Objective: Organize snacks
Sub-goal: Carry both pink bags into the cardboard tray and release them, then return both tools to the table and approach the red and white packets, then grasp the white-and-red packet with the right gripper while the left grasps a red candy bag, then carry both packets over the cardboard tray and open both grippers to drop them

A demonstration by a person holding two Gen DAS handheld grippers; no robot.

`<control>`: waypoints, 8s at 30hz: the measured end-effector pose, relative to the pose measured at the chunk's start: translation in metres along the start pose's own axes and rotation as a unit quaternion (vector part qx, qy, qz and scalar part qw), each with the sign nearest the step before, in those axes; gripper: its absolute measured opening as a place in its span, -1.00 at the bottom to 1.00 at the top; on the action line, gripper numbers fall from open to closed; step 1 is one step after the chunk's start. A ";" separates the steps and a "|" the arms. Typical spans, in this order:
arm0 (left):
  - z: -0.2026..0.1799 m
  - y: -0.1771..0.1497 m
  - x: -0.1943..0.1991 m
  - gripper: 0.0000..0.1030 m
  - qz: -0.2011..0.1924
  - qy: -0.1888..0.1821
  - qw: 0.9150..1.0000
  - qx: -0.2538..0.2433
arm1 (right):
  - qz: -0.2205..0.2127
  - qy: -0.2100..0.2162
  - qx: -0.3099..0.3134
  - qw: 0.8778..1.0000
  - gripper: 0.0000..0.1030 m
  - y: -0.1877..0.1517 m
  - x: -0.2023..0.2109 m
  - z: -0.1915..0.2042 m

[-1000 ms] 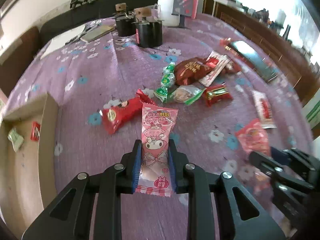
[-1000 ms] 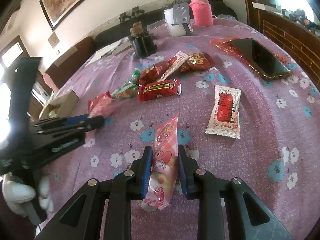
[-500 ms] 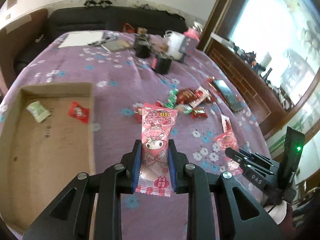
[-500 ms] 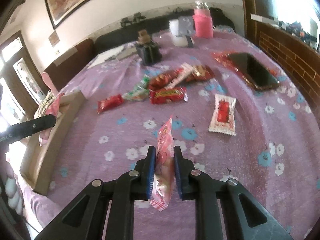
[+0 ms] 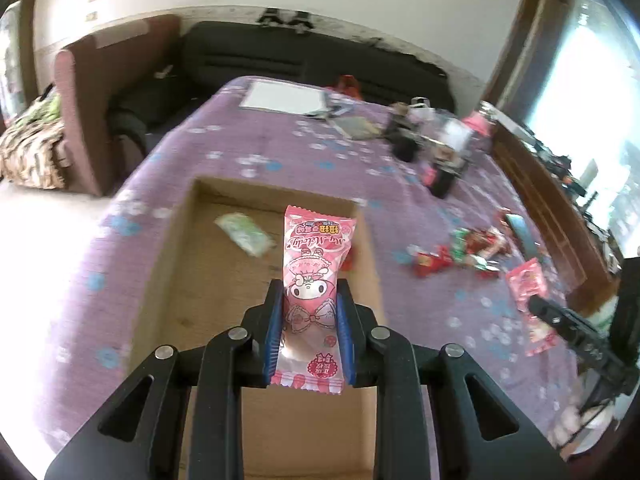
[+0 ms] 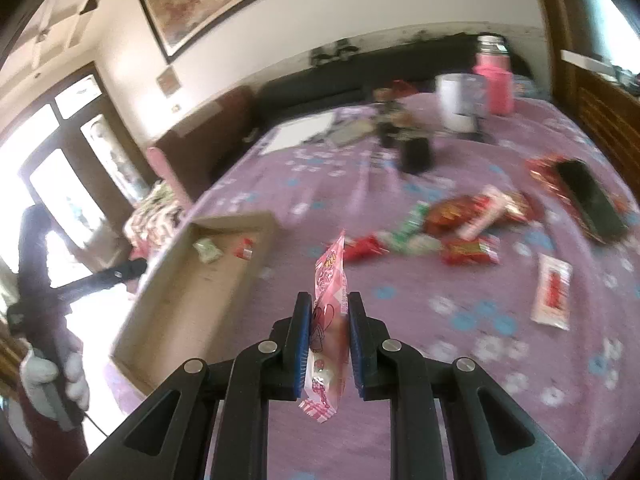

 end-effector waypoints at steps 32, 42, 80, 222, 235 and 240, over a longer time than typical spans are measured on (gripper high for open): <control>0.096 0.036 -0.106 -0.55 0.077 0.017 0.993 0.089 | 0.156 0.073 0.043 0.984 -0.65 0.080 -0.228 0.138; 0.095 0.036 -0.095 -0.40 0.068 0.005 0.992 0.109 | 0.139 0.082 0.035 0.986 -0.58 0.082 -0.224 0.134; -0.101 -0.027 -0.032 0.06 0.063 -0.081 0.994 -0.041 | 0.078 0.003 0.013 0.997 -0.65 0.010 -0.063 -0.068; 0.039 -0.018 -0.030 -0.68 -0.016 -0.022 0.996 0.088 | 0.008 0.006 0.032 0.999 -0.63 0.020 -0.065 0.019; 0.075 -0.009 -0.081 -0.67 0.063 -0.019 0.989 0.131 | 0.121 0.036 0.140 0.982 -0.63 0.023 -0.175 0.156; 0.082 -0.013 -0.080 -0.62 0.074 -0.037 0.985 0.149 | 0.140 0.042 0.152 0.978 -0.56 0.019 -0.195 0.171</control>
Point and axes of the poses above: each gripper's, at about its wrist camera, not at the fingertips, and x roughly against the way its jaws point, z to its left, y to its top, the point moved 3 cm from there along -x, roughly the way its jaws point, and after that the axes turned 7 degrees about z, right-handed, at the moved point
